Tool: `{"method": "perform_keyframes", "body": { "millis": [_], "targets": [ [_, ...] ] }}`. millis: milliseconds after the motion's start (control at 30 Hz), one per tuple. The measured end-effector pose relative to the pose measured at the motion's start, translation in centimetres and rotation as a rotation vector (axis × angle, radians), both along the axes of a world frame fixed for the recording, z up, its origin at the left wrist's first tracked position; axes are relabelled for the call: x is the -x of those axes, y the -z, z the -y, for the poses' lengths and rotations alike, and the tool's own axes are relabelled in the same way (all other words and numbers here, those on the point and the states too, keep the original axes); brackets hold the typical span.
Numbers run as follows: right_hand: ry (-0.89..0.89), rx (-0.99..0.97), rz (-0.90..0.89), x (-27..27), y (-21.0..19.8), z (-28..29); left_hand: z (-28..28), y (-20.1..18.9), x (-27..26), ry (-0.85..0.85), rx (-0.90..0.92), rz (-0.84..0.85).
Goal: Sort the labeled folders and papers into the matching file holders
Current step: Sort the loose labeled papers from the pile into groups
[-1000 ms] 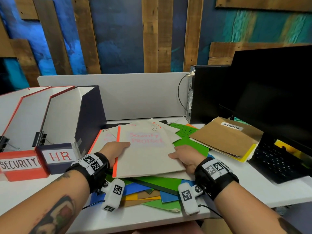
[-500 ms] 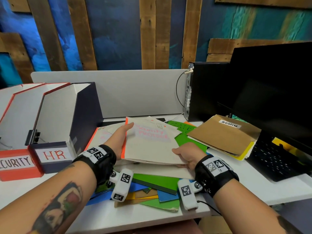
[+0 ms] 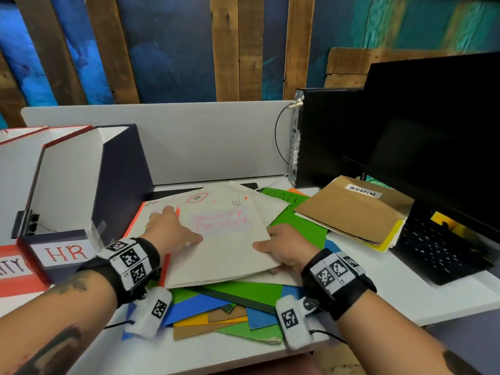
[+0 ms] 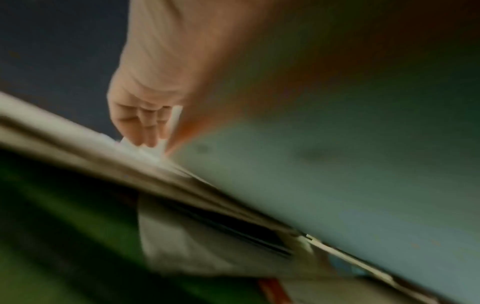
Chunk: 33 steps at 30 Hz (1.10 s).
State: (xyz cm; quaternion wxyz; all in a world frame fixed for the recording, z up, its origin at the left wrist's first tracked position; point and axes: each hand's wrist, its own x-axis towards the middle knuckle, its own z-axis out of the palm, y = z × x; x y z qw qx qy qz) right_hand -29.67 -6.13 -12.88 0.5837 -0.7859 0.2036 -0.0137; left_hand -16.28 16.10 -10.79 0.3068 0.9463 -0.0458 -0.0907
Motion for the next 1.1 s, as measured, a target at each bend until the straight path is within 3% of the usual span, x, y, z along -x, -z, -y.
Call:
{"method": "perform_keyframes", "body": {
  "millis": [33,100,233,333,400,567,633,767,833,1000,1100],
  "targets": [
    [-0.027,0.012,-0.004,0.0,0.1,-0.5,0.1,-0.5,0.4,0.051,-0.132,0.094],
    [-0.080,0.090,-0.036,0.0,0.0,-1.0,0.4,-1.5,1.4,0.176,-0.223,0.171],
    [-0.045,0.208,0.010,-0.2,-0.6,0.1,1.2,-2.8,3.9,0.558,-0.502,0.002],
    [0.018,0.319,0.087,-0.4,-1.0,1.6,1.4,-3.6,5.2,0.720,-0.600,-0.146],
    [-0.014,0.351,0.059,-0.6,-0.8,2.1,1.7,-3.8,5.2,0.729,-0.611,-0.087],
    [-0.177,0.186,-0.012,-0.6,0.3,-0.4,3.2,-3.2,3.7,0.701,-0.499,0.035],
    [-0.110,0.028,0.013,-0.7,-0.1,-1.2,3.8,-2.5,3.0,0.700,-0.491,0.042],
    [0.249,-0.372,0.120,-1.7,-1.2,-0.4,4.2,-0.7,2.1,0.691,-0.478,0.054],
    [0.332,-0.543,0.152,-1.7,-1.9,-0.1,4.4,-0.3,1.9,0.675,-0.440,0.096],
    [0.235,-0.671,0.120,-2.7,-0.6,-0.4,5.7,-0.2,1.9,0.503,-0.322,0.162],
    [0.171,-0.732,0.149,-3.4,0.3,-0.6,6.0,0.0,1.5,0.464,-0.207,0.119]
  ]
}}
